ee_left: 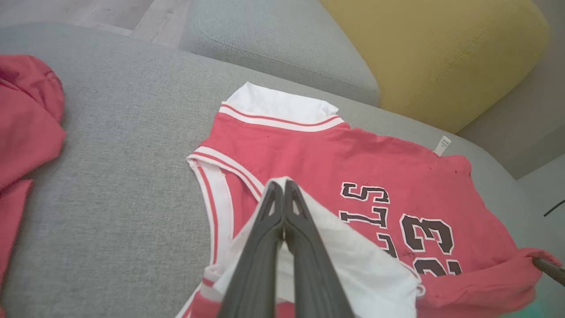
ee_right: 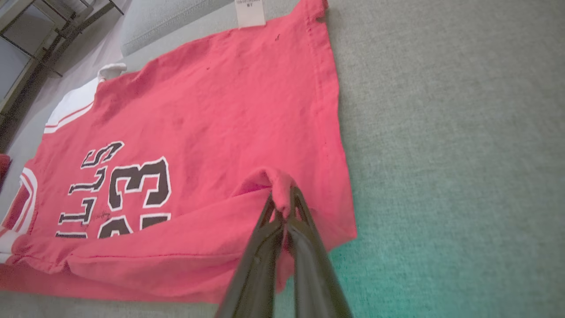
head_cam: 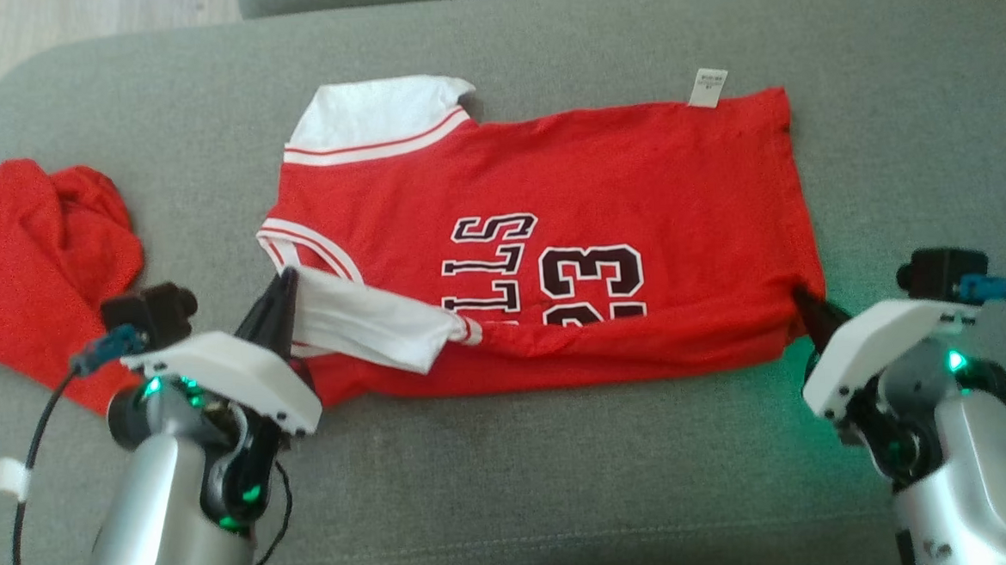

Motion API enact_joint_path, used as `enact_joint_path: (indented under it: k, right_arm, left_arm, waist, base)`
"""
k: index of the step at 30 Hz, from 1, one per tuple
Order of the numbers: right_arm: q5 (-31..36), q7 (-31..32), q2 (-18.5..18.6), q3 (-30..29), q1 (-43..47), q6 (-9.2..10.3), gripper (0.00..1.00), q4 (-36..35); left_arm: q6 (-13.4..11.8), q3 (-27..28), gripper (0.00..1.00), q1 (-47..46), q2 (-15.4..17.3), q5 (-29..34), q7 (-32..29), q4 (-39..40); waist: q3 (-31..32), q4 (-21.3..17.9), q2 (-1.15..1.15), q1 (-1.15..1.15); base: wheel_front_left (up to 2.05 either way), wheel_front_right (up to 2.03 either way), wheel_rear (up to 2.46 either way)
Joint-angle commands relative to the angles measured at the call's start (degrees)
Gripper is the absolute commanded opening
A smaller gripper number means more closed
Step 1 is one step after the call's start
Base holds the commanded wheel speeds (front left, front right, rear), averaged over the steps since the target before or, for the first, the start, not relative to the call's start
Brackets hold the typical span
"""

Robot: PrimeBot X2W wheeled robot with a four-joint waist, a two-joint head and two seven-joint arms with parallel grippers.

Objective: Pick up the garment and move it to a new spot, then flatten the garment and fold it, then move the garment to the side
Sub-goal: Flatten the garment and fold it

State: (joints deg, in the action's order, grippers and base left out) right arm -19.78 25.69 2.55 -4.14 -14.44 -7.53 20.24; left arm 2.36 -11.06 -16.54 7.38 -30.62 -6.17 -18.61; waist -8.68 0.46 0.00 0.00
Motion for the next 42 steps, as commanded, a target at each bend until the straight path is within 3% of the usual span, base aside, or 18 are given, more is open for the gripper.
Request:
enact_joint_path:
  k: [1, 2, 3, 4, 11, 16, 21, 27, 42]
  right_arm:
    - [-0.6, -1.4, 0.4, 1.2, -3.2, 0.04, 0.0, -1.2]
    - [-1.1, -2.2, 0.4, 1.3, -3.7, 0.04, 0.16, -0.5]
    - [-1.1, -2.2, 0.4, 1.3, -3.7, 0.04, 0.16, -0.5]
    - [-2.1, -4.5, 0.3, 1.6, -4.6, 0.04, 1.0, 0.3]
    - [-0.8, -14.1, 0.4, 4.7, -3.7, 0.04, 1.0, -0.3]
    - [3.6, -22.6, 0.4, 7.2, -0.8, 0.04, 1.0, -3.3]
    - [7.7, -27.8, 0.4, 8.3, 3.1, 0.04, 1.0, -6.8]
    - [10.0, -30.0, 0.4, 9.4, 7.7, 0.04, 1.0, -10.7]
    - [9.7, -28.6, 0.3, 9.3, 12.5, 0.04, 1.0, -14.6]
  left_arm:
    - [0.5, 2.2, 0.0, -3.8, 0.7, -0.6, 1.4, 0.5]
    - [0.9, 2.3, 0.0, -4.5, 0.5, -1.0, 2.0, -0.7]
    - [0.9, 2.3, 0.0, -4.5, 0.5, -1.0, 2.0, -0.7]
    - [1.3, 2.3, 1.0, -5.5, 0.3, -1.1, 3.4, -2.5]
    - [0.7, 2.3, 1.0, -4.8, 0.2, 1.3, 11.0, -3.8]
    - [-2.2, 1.6, 1.0, -1.0, 0.9, 5.9, 17.8, -1.3]
    - [-5.1, 0.9, 1.0, 3.8, 1.9, 10.9, 20.5, 3.1]
    - [-6.9, 1.3, 1.0, 9.8, 2.6, 14.1, 21.1, 8.1]
    - [-7.0, 1.6, 1.0, 15.8, 2.6, 14.3, 21.2, 9.2]
  waist:
    - [-0.8, -0.2, 0.0, 0.0]
    - [-1.1, -0.2, 0.0, 0.0]
    - [-1.1, -0.2, 0.0, 0.0]
    - [-1.7, -0.3, 0.0, 0.0]
    - [-2.3, -0.4, 0.0, 0.0]
    - [-1.9, -0.6, 0.0, 0.0]
    - [-0.9, -0.8, 0.0, 0.0]
    - [0.7, -1.1, 0.0, 0.0]
    - [4.0, -1.1, 0.0, 0.0]
  base:
    - [0.0, 0.0, 0.0]
    - [0.0, 0.0, 0.0]
    - [0.0, 0.0, 0.0]
    - [0.0, 0.0, 0.0]
    - [0.0, 0.0, 0.0]
    - [0.0, 0.0, 0.0]
    - [0.0, 0.0, 0.0]
    - [0.0, 0.0, 0.0]
    - [0.0, 0.0, 0.0]
